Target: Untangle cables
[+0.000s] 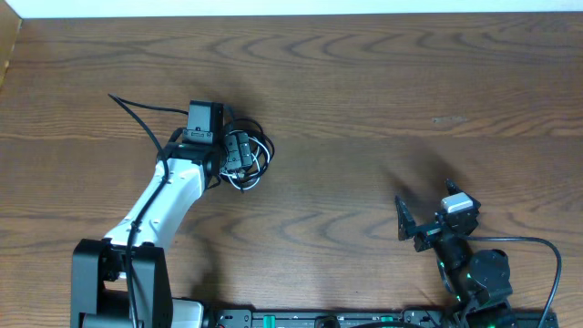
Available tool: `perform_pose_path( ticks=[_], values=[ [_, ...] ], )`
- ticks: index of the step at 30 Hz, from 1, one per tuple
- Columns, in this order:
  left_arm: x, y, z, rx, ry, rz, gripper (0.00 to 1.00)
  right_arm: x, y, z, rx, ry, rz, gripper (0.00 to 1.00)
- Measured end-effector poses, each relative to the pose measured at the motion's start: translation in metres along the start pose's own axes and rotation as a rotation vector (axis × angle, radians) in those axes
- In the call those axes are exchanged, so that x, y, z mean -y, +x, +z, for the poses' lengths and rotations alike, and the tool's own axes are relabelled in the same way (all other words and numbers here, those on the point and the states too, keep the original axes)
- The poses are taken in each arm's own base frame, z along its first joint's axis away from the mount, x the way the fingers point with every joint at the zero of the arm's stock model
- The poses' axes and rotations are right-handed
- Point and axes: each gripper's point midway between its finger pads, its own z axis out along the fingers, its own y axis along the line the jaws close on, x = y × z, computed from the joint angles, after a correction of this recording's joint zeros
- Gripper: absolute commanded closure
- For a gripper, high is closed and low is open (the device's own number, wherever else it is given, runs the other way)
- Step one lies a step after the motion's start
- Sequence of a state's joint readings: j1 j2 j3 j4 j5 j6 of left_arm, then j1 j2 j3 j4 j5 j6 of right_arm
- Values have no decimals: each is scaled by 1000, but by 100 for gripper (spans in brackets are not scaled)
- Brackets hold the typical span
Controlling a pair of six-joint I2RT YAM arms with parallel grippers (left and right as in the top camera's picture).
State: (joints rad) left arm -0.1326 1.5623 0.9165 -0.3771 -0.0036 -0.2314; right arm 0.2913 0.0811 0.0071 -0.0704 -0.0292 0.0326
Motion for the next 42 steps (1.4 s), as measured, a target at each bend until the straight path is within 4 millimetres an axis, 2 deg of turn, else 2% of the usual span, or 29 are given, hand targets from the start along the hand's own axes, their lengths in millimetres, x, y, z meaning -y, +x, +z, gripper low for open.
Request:
perform_pose_path(
  ticks=[23, 29, 34, 36, 42],
  values=[
    [0, 0, 0, 0, -3, 0, 2, 1, 0, 0, 0, 4, -10, 1],
    [0, 0, 0, 0, -3, 0, 2, 8, 0, 0, -4, 46, -232, 1],
    [0, 0, 0, 1, -3, 0, 2, 10, -1, 0, -7, 56, -334, 1],
    [0, 0, 0, 0, -3, 0, 2, 10, -6, 0, 14, 64, -344, 1],
    [0, 0, 0, 0, -3, 0, 2, 4, -40, -3, 159, 53, -330, 1]
  ],
)
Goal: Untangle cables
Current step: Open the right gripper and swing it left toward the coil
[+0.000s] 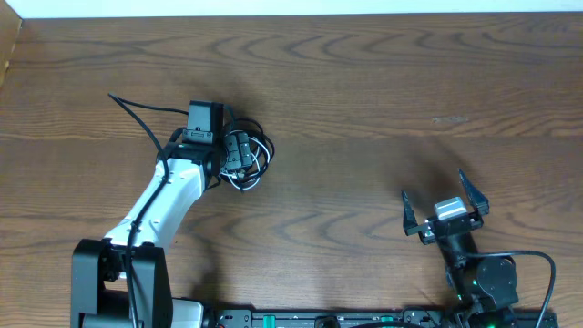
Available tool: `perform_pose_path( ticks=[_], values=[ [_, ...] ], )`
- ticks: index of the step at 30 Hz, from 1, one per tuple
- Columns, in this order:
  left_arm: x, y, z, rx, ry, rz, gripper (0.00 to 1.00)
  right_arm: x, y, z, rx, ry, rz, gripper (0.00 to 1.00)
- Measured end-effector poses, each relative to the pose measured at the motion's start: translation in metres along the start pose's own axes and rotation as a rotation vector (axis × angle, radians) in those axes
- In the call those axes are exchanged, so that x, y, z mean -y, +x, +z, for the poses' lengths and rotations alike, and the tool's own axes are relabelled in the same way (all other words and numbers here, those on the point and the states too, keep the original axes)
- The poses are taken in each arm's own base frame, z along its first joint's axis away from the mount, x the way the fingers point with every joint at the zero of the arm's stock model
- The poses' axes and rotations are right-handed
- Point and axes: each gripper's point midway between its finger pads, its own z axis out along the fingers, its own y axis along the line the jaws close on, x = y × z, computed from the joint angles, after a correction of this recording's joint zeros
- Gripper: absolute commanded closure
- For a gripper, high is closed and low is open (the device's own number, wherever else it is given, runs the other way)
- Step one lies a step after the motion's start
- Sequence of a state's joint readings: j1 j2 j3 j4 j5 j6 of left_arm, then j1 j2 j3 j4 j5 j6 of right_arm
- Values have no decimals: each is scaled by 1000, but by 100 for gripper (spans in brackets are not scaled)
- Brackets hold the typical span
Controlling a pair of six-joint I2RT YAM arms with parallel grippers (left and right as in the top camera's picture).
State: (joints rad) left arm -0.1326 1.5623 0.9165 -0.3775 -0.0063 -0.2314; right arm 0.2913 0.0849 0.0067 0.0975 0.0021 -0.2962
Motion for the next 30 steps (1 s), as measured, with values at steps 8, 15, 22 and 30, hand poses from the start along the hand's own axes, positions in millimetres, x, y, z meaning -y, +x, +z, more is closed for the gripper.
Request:
perform_pose_path(
  ticks=[8, 15, 22, 30],
  values=[
    [0, 0, 0, 0, 0, 0, 2, 8, -50, -5, 122, -9, 36, 1],
    [0, 0, 0, -1, 0, 0, 2, 40, -146, -11, 127, -5, 56, 1],
    [0, 1, 1, -3, -1, 0, 2, 31, -171, 28, -148, -179, 88, 1],
    [0, 1, 1, -4, -2, 0, 2, 1, -148, 77, -471, -404, 170, 1]
  ],
)
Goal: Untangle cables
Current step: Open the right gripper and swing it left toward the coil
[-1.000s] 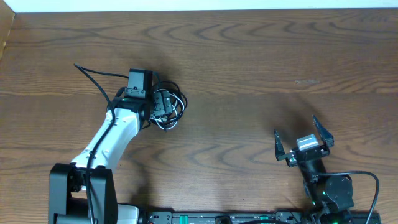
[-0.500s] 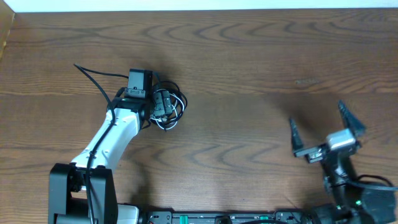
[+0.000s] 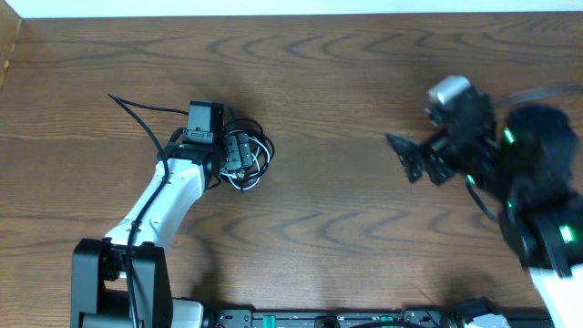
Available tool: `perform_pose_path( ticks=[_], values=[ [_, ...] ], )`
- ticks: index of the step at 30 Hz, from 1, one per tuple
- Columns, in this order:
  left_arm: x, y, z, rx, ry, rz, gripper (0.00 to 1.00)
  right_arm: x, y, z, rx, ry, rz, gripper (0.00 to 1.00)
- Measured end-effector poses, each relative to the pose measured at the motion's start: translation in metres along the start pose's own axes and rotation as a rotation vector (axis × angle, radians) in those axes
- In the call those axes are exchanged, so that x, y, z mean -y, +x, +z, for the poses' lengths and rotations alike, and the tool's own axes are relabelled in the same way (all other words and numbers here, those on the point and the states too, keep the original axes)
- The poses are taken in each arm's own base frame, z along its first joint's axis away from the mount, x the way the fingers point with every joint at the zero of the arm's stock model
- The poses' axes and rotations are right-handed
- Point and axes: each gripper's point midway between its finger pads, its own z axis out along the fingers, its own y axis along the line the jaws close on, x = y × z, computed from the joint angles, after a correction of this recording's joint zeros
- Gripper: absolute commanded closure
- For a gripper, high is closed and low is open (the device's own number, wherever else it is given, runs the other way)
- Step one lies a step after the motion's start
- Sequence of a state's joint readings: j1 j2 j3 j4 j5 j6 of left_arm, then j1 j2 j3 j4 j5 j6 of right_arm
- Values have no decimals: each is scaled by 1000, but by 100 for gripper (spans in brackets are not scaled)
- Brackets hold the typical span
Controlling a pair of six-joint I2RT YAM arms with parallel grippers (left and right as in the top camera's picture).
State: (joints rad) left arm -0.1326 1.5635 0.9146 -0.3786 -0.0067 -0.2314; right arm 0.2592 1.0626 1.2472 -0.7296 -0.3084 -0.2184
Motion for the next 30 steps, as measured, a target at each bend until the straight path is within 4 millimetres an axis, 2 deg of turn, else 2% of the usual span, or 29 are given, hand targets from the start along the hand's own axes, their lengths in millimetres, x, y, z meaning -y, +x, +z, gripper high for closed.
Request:
perform_pose_path(
  ticks=[1, 5, 6, 7, 8, 9, 15, 18, 19, 23, 30],
  values=[
    [0, 0, 0, 1, 1, 0, 2, -4, 7, 17, -46, -55, 23, 1],
    [0, 0, 0, 1, 0, 0, 2, -17, 21, 43, -113, -179, 88, 1],
    [0, 0, 0, 0, 0, 0, 2, -22, 24, 50, -126, -225, 108, 14],
    [0, 0, 0, 1, 1, 0, 2, -26, 26, 54, -134, -256, 124, 40],
    [0, 0, 0, 0, 0, 0, 2, -30, 27, 58, -138, -287, 140, 81],
    [0, 0, 0, 1, 0, 0, 2, -32, 27, 61, -138, -309, 145, 99],
    [0, 0, 0, 1, 1, 0, 2, -33, 28, 94, -146, -377, 234, 98],
    [0, 0, 0, 1, 1, 0, 2, -32, 35, 127, -166, -395, 297, 60],
    [0, 0, 0, 1, 1, 0, 2, -33, 38, 137, -175, -402, 304, 52],
    [0, 0, 0, 1, 0, 0, 2, -47, 55, 181, -207, -449, 321, 48],
    [0, 0, 0, 1, 0, 0, 2, -79, 75, 242, -193, -518, 305, 45]
  ],
)
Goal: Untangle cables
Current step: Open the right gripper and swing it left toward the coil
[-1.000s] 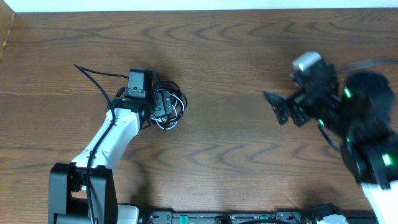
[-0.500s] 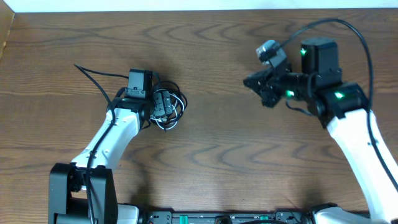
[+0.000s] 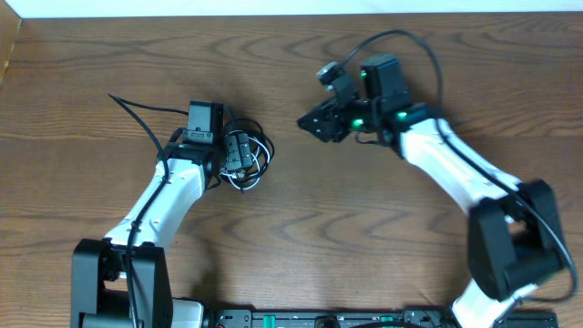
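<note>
In the overhead view a small bundle of black and white cable loops lies left of the table's middle. My left gripper reaches in from the lower left and sits on the bundle, its fingers close together on the loops, which they partly hide. My right gripper points left toward the bundle, roughly a hand's width to its right and slightly farther back. Its fingers are apart with nothing between them.
The brown wooden table carries nothing else loose. The right arm stretches across the right half from the front right corner. A black lead loops out left of the left wrist. The arm bases stand along the front edge.
My right gripper was above the right part of the table. It is now left of that and farther back, close to the bundle. The left gripper and the cables have not moved.
The right arm was folded low at the front right corner, gripper open, at the two oldest moments. Then it was raised over the right side. Now it reaches out near the bundle. Throughout, the left gripper stayed on the cable loops.
</note>
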Available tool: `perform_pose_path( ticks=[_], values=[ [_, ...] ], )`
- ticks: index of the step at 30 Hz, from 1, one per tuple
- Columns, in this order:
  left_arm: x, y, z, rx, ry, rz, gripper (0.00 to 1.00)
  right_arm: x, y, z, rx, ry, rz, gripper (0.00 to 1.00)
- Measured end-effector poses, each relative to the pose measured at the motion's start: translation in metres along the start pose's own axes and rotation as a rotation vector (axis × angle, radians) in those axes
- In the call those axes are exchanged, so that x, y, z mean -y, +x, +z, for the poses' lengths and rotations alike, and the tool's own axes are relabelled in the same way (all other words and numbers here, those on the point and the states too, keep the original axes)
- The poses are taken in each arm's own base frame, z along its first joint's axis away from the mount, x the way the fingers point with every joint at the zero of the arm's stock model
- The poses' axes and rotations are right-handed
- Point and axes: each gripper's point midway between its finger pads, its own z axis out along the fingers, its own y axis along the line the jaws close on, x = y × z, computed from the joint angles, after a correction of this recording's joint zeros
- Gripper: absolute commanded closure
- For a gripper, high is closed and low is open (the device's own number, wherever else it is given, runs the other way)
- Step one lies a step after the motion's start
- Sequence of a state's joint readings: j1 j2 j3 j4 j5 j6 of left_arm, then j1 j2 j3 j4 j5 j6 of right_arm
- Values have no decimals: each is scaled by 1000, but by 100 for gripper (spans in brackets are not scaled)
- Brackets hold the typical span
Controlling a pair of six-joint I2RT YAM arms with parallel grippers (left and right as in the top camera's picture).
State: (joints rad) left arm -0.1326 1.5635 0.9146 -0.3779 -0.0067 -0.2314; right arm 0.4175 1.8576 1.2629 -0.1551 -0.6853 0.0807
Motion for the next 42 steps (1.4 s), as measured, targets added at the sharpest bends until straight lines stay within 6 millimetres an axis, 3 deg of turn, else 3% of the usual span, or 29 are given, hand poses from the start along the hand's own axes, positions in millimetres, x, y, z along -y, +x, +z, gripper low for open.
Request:
perform_pose_path(
  ticks=[6, 12, 16, 24, 29, 33, 42],
  values=[
    [0, 0, 0, 0, 0, 0, 2, 5, 19, 50, -13, -21, -28, 45],
    [0, 0, 0, 0, 0, 0, 2, 5, 45, 92, -50, 53, -68, 39],
    [0, 0, 0, 0, 0, 0, 2, 1, 50, 109, -40, 98, -108, 37],
    [0, 0, 0, 0, 0, 0, 2, 14, 65, 140, -19, 238, -164, 39],
    [0, 0, 0, 0, 0, 0, 2, 28, 63, 139, -9, 333, -165, 52],
    [0, 0, 0, 0, 0, 0, 2, 42, 66, 127, -61, 421, -107, 61],
    [0, 0, 0, 0, 0, 0, 2, 69, 91, 60, -253, 607, 42, 53]
  ],
)
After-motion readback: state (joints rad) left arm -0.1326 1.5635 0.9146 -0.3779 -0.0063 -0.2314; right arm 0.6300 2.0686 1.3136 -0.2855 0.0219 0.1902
